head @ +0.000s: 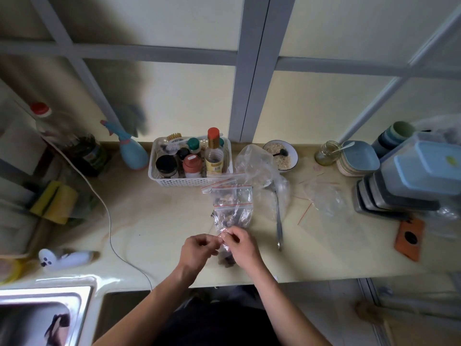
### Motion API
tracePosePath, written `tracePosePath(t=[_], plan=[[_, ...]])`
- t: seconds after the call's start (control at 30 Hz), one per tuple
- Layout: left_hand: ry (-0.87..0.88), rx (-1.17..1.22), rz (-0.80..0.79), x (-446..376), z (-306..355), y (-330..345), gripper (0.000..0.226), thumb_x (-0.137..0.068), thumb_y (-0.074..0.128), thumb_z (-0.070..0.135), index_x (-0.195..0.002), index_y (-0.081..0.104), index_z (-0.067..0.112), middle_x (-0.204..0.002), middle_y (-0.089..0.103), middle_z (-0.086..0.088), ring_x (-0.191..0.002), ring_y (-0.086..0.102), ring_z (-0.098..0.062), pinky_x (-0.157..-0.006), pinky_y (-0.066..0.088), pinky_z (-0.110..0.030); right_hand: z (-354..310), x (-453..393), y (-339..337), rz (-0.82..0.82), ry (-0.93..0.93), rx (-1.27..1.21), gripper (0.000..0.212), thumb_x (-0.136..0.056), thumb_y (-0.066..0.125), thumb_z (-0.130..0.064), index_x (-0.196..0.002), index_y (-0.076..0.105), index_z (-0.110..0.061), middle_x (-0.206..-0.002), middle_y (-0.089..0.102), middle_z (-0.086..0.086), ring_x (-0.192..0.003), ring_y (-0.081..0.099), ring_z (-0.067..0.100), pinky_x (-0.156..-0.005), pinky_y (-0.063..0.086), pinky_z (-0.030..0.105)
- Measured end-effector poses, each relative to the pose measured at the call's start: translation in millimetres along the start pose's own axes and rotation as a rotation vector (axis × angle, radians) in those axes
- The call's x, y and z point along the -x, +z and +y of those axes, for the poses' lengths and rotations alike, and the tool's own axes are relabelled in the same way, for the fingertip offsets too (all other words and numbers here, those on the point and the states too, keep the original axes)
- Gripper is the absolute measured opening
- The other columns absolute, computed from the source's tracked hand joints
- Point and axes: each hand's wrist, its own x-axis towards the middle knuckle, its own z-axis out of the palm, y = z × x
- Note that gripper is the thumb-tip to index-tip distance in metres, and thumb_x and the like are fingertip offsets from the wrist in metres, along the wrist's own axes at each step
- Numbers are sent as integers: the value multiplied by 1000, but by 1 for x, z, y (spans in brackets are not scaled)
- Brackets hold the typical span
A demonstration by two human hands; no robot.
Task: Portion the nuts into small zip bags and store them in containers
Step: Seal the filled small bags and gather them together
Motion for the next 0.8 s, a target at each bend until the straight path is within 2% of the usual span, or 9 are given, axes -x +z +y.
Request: tracePosePath(t=[0.07,0.13,0.2,0.27,0.4,0.5,0.63,0.8], plan=[[9,-36,64,-3,2,1,22,-82,81,32,-76,77,11,-74,75,-3,-66,70,-17,-62,50,-23,-5,1,2,27,20,-2,20,-95,63,-24,-81,70,-11,-68,65,8,-52,56,5,-52,48,22],[7,-53,109,-6,3,2,21,-83,81,30,-75,76,11,-73,75,-2,-65,71,-17,-64,51,-25,-12,2,1,38,33,-35,21,-97,62,-21,-84,70,-5,-63,61,4,-43,54,-1,-42,42,13],[4,-52,128,-8,5,2,19,-84,80,26,-75,75,9,-72,74,-1,-65,71,-15,-64,49,-26,-16,4,1,34,42,-50,24,-97,63,-20,-86,67,0,-61,55,-1,-38,52,-4,-38,38,10],[9,-50,132,-8,6,2,19,-84,79,24,-75,74,8,-70,73,-1,-64,70,-14,-63,48,-24,-16,4,2,46,40,-50,25,-97,64,-20,-86,65,2,-63,55,1,-38,53,-3,-37,38,9],[-7,-30,125,-7,3,1,19,-84,78,23,-78,72,7,-67,71,2,-65,71,-14,-63,47,-22,-17,5,-1,62,71,-102,16,-97,64,-15,-91,65,0,-70,62,3,-40,56,-3,-37,40,11],[-13,-43,85,-7,2,0,14,-86,74,24,-81,72,10,-73,73,2,-73,73,-18,-68,47,-25,-18,5,-2,40,72,-103,16,-96,63,-15,-83,62,-7,-66,59,-1,-40,53,1,-37,41,16],[20,-66,54,-6,4,-1,13,-87,70,21,-82,71,9,-75,72,1,-75,72,-17,-70,47,-26,-14,3,-1,20,31,-52,16,-92,65,-20,-78,62,-14,-64,59,-7,-55,53,3,-56,45,17],[67,-97,44,-7,5,-1,16,-88,69,23,-81,69,9,-70,67,3,-74,70,-15,-69,47,-25,-15,4,-2,4,10,-68,12,-93,65,-19,-82,66,-15,-65,60,-8,-57,55,3,-59,44,16]])
